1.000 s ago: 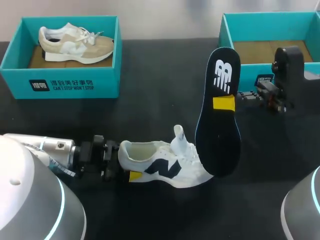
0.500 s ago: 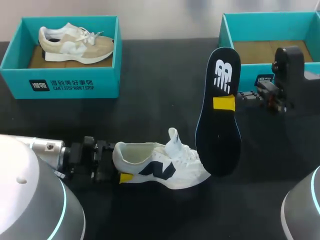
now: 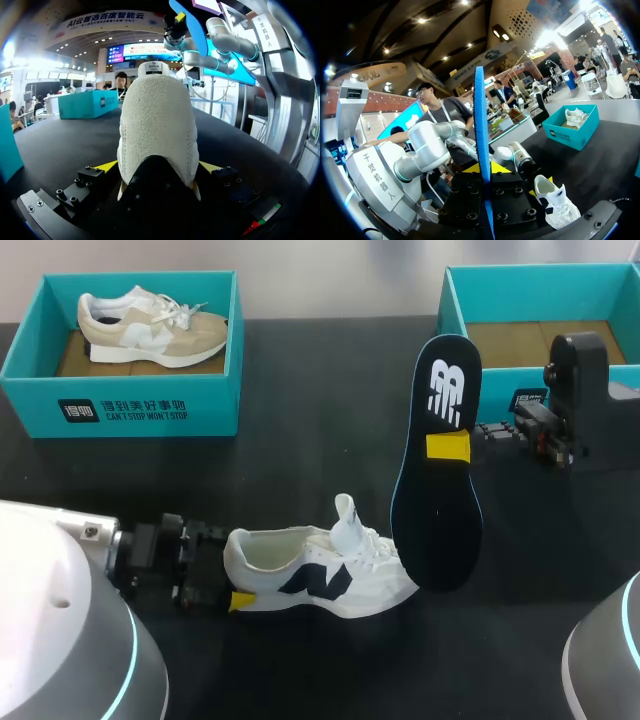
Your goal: Take the shoe out of the shoebox, open the shoe tongue, remove and reinsert the insole, then place the shoe into the shoebox
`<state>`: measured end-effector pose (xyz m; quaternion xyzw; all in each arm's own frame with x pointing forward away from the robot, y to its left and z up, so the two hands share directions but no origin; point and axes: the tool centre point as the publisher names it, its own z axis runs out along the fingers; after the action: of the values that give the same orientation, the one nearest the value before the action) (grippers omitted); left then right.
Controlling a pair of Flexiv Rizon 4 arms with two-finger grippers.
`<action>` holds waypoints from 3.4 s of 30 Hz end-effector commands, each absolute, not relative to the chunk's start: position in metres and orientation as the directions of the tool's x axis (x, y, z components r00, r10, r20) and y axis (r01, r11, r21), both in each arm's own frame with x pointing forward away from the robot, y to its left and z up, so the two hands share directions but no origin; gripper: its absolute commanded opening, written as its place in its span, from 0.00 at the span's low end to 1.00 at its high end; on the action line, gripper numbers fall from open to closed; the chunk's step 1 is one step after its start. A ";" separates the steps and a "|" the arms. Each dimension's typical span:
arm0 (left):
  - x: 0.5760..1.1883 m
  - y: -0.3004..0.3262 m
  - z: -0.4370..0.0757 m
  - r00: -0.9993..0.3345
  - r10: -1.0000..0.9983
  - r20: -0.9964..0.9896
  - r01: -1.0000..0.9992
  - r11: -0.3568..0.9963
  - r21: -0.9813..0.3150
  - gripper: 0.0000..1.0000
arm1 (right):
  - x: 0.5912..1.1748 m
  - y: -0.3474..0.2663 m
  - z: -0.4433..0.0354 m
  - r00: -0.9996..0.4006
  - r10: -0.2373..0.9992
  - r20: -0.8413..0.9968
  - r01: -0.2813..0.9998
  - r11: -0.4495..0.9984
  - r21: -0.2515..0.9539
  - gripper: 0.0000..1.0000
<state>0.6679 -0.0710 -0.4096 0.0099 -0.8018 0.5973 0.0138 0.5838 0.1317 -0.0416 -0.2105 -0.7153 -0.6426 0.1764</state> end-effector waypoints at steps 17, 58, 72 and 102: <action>0.672 -0.042 -0.401 -0.999 -0.042 0.022 -0.041 0.545 -0.838 1.00 | 0.586 0.134 -0.042 -0.849 0.074 0.524 0.529 0.088 0.844 0.00; 0.665 -0.042 -0.378 -1.000 0.030 0.002 0.027 0.925 -0.380 1.00 | 0.586 0.134 -0.042 -0.849 0.074 0.524 0.529 0.088 0.844 0.00; 0.667 -0.041 -0.370 -0.996 0.091 -0.009 0.092 0.988 -0.126 1.00 | 0.586 0.134 -0.042 -0.849 0.074 0.524 0.529 0.088 0.844 0.00; 0.687 -0.049 -0.329 -0.996 0.071 -0.048 0.072 0.997 -0.001 1.00 | 0.586 0.134 -0.042 -0.849 0.074 0.524 0.529 0.088 0.844 0.00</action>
<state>0.6853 -0.0499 -0.3437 -0.0359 -0.9990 0.0106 -0.0257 0.5838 0.1316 -0.0416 -0.2105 -0.7152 -0.6427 0.1764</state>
